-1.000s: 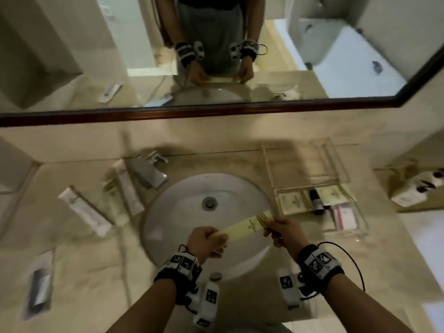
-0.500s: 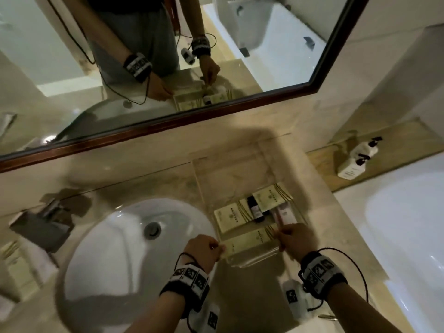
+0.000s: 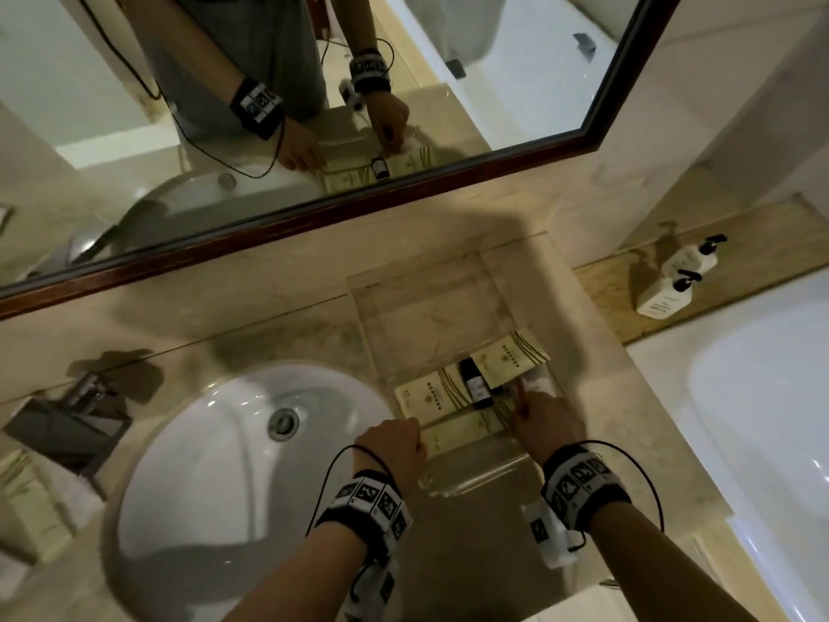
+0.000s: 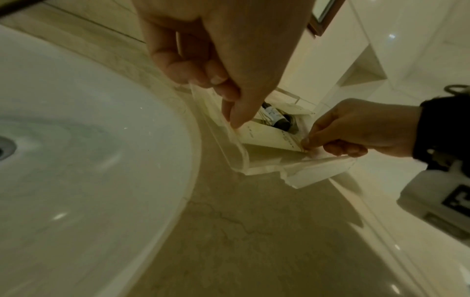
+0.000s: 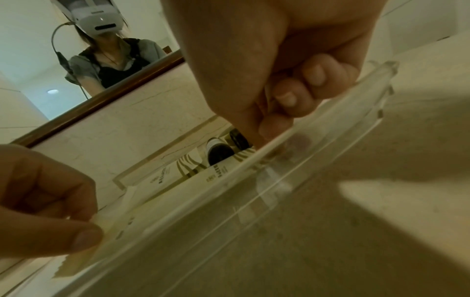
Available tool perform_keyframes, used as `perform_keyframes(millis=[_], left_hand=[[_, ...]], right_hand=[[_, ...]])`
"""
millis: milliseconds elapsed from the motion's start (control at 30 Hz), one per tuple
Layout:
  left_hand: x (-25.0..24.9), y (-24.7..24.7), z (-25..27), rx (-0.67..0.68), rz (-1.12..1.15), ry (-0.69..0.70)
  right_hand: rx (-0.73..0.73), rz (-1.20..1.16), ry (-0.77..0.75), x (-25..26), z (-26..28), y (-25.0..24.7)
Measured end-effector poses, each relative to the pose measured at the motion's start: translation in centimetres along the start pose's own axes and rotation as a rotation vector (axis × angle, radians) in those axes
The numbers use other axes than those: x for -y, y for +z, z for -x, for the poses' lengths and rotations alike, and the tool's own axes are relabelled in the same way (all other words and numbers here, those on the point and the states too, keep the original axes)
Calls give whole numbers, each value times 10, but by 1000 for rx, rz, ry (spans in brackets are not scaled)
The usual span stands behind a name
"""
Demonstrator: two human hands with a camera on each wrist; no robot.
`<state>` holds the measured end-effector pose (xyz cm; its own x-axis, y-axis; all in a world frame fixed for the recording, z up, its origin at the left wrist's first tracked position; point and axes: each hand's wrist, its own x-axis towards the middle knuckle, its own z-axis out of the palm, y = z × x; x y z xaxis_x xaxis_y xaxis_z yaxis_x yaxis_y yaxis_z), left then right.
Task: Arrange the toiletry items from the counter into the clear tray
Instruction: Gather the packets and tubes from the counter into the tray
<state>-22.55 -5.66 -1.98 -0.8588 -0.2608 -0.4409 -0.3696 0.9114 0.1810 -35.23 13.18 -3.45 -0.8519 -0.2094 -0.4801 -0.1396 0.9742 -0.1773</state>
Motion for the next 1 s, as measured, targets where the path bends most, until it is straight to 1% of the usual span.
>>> perform_keyframes(millis=[200, 367, 433, 467, 533, 600, 633, 733, 900, 1000], left_hand=[[1, 1, -3, -4, -17, 13], [2, 3, -1, -41, 67, -9], [6, 2, 5, -75, 120, -13], [8, 0, 9, -99, 153, -24], [20, -4, 22, -146, 218, -80], [40, -3, 39, -175, 294, -159], [52, -1, 48, -179, 327, -202], [103, 9, 85, -192, 399, -369], [189, 29, 156, -229, 508, -607], [240, 37, 198, -287, 527, -695]], right_hand=[[-9, 4, -11, -1, -1, 1], [-47, 0, -1, 1, 7, -6], [-65, -28, 1, 3, 15, -8], [-78, -48, -7, 6, 20, -9], [-92, -91, -84, 18, 30, -8], [-54, -129, -221, 40, 40, -2], [-13, -131, -292, 54, 46, 2], [149, -122, -477, 121, 69, 26], [197, -119, -750, 242, 117, 84], [244, -119, -838, 306, 149, 122]])
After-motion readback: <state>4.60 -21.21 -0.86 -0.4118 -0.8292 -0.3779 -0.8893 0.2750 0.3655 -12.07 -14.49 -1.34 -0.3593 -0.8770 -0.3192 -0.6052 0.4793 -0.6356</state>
